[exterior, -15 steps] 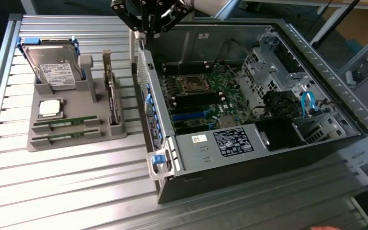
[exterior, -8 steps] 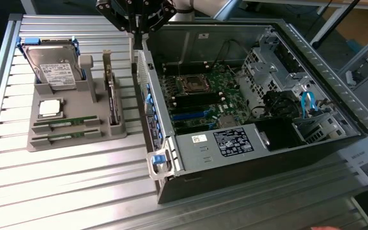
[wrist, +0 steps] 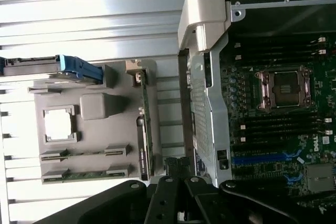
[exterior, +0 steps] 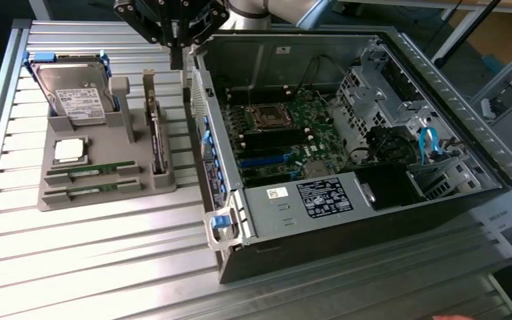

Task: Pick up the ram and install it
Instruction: 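Reach for the ram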

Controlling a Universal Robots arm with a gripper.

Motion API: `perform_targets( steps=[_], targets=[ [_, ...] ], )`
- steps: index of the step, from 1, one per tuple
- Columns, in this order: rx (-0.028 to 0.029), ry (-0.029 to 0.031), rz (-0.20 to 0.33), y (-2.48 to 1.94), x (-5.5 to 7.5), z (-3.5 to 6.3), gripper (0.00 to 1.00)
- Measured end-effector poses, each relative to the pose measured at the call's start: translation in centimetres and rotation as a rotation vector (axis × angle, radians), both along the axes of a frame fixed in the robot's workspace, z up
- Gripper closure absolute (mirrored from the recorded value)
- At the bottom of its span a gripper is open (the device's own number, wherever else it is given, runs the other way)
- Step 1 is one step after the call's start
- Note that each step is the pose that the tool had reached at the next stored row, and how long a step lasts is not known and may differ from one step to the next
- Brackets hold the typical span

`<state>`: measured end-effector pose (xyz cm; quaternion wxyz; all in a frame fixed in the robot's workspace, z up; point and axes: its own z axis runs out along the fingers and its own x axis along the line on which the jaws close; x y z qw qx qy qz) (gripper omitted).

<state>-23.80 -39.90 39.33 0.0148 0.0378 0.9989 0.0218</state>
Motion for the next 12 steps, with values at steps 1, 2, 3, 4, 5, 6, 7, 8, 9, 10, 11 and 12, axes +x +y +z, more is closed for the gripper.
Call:
perform_targets(
  steps=[1,2,3,4,5,6,7,8,9,10,11,12],
  targets=[
    [0.0000,-0.0001,0.000,0.00,-0.3,0.00,0.90],
    [0.0001,-0.0003,0.000,0.00,-0.6,0.00,0.90],
    [0.0001,-0.0005,0.000,0.00,-0.9,-0.01,0.90],
    [0.0001,-0.0006,0.000,0.00,-1.1,0.00,0.90],
    [0.0000,-0.0007,0.000,0.00,-1.4,0.00,0.90],
    [0.0000,-0.0008,0.000,0.00,-1.7,0.00,0.90],
    [-0.0001,-0.0009,0.000,0.00,-2.0,0.00,0.90],
    [0.0000,-0.0010,0.000,0.00,-2.2,0.00,0.90],
    [0.0000,-0.0011,0.000,0.00,-2.5,0.00,0.90],
    [0.0000,-0.0012,0.000,0.00,-2.8,0.00,0.90],
    [0.0000,-0.0014,0.000,0.00,-3.1,0.00,0.90],
    [0.0001,-0.0015,0.000,0.00,-3.3,-0.01,0.90]
  ],
)
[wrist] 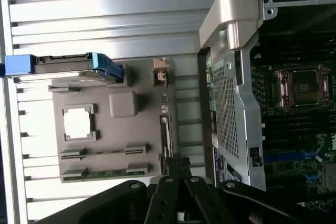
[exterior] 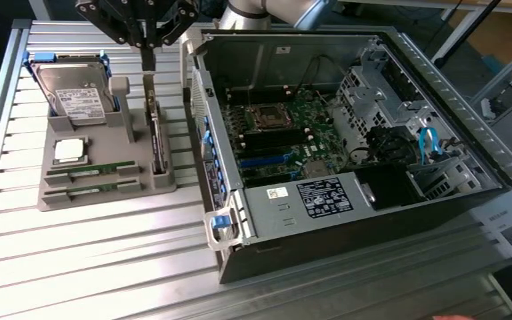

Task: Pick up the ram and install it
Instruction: 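Reach for the ram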

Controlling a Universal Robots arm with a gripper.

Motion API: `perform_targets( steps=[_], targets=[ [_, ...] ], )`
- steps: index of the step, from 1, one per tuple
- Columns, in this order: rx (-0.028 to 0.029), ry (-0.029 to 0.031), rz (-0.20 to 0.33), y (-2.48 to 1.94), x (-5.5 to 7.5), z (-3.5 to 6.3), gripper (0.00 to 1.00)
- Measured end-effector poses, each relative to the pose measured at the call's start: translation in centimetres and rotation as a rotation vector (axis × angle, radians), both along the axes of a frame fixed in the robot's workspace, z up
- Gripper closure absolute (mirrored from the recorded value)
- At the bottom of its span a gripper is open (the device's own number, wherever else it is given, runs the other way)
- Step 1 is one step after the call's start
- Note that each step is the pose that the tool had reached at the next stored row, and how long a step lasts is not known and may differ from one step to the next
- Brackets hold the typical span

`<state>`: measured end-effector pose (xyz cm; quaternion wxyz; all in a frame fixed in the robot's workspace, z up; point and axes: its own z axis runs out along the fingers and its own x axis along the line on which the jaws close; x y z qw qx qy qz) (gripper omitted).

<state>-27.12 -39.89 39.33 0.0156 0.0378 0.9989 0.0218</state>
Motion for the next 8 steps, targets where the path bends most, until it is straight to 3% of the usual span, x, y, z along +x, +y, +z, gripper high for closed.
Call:
perform_targets(
  steps=[8],
  targets=[
    [-0.0001,-0.0009,0.000,0.00,-2.2,0.00,0.90]
  ],
)
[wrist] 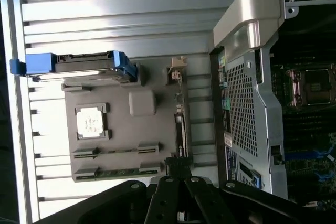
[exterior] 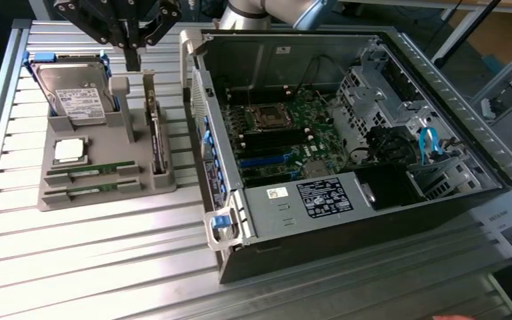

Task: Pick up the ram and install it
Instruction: 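Reach for the ram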

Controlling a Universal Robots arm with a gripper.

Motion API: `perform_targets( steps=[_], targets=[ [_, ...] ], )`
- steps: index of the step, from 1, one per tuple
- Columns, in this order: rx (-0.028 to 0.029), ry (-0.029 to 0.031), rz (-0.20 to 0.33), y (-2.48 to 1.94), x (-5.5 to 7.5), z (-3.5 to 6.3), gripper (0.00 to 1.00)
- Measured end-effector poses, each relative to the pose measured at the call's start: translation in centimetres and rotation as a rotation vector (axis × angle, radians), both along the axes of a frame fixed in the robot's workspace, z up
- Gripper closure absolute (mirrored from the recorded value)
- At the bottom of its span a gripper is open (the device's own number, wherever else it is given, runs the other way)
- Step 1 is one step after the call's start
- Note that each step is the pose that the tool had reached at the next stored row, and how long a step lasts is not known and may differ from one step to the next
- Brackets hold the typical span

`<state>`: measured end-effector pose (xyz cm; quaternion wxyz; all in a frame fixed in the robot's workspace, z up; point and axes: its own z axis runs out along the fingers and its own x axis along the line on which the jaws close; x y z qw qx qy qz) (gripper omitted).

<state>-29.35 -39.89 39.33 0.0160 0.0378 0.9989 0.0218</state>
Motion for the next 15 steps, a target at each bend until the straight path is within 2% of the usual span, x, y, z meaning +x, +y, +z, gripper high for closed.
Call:
perform_targets(
  steps=[15],
  targets=[
    [0.0000,-0.0011,0.000,0.00,-3.8,0.00,0.90]
  ],
)
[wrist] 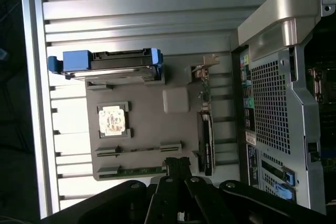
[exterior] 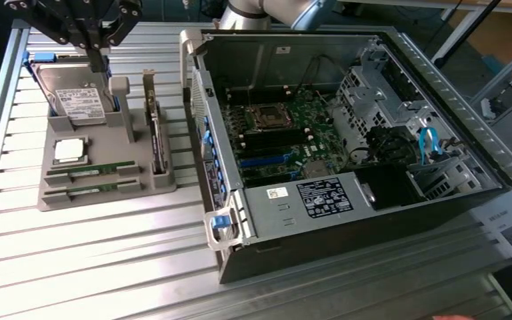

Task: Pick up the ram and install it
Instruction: 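Reach for the ram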

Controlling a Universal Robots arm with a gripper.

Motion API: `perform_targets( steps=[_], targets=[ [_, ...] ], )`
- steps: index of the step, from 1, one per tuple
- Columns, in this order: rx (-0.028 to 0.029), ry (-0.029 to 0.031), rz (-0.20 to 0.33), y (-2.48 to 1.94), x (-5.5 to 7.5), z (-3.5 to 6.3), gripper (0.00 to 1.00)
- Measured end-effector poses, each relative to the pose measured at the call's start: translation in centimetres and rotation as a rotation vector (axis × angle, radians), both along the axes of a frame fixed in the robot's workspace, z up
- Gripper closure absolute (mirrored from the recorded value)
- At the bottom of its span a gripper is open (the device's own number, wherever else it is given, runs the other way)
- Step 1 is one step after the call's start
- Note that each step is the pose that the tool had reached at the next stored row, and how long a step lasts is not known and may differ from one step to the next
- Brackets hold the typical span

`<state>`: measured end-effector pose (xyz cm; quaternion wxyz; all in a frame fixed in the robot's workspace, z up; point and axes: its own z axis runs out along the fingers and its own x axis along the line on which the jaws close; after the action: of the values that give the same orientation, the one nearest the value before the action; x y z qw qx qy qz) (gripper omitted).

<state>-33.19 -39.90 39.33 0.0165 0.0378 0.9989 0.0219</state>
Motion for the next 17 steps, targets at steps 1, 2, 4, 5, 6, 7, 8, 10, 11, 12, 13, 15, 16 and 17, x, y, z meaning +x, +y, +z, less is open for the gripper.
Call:
perform_targets(
  steps=[1,2,4,5,6,7,8,10,11,12,13,15,16,17],
  targets=[
    [0.0000,-0.0001,0.000,0.00,-0.3,0.00,0.90],
    [0.0000,-0.0001,0.000,0.00,-0.5,0.00,0.90],
    [-0.0001,-0.0002,0.000,0.01,-1.1,0.01,0.90],
    [-0.0001,-0.0003,0.000,0.00,-1.3,0.01,0.90],
    [-0.0001,-0.0004,0.000,0.00,-1.6,0.01,0.90],
    [-0.0001,-0.0003,0.000,0.00,-1.8,0.01,0.90],
    [0.0000,-0.0004,0.000,0.00,-1.9,0.00,0.90],
    [0.0000,-0.0004,0.000,0.00,-1.9,0.00,0.90],
    [0.0000,-0.0005,0.000,0.00,-1.9,0.00,0.90],
    [0.0000,-0.0004,0.000,0.00,-1.9,0.00,0.90],
    [-0.0001,-0.0003,0.000,0.00,-1.9,0.01,0.90],
    [-0.0001,-0.0003,0.000,0.00,-2.0,0.01,0.90],
    [0.0000,-0.0004,0.000,0.00,-2.0,0.00,0.90],
    [0.0000,-0.0005,0.000,0.00,-2.1,0.00,0.90]
  ],
)
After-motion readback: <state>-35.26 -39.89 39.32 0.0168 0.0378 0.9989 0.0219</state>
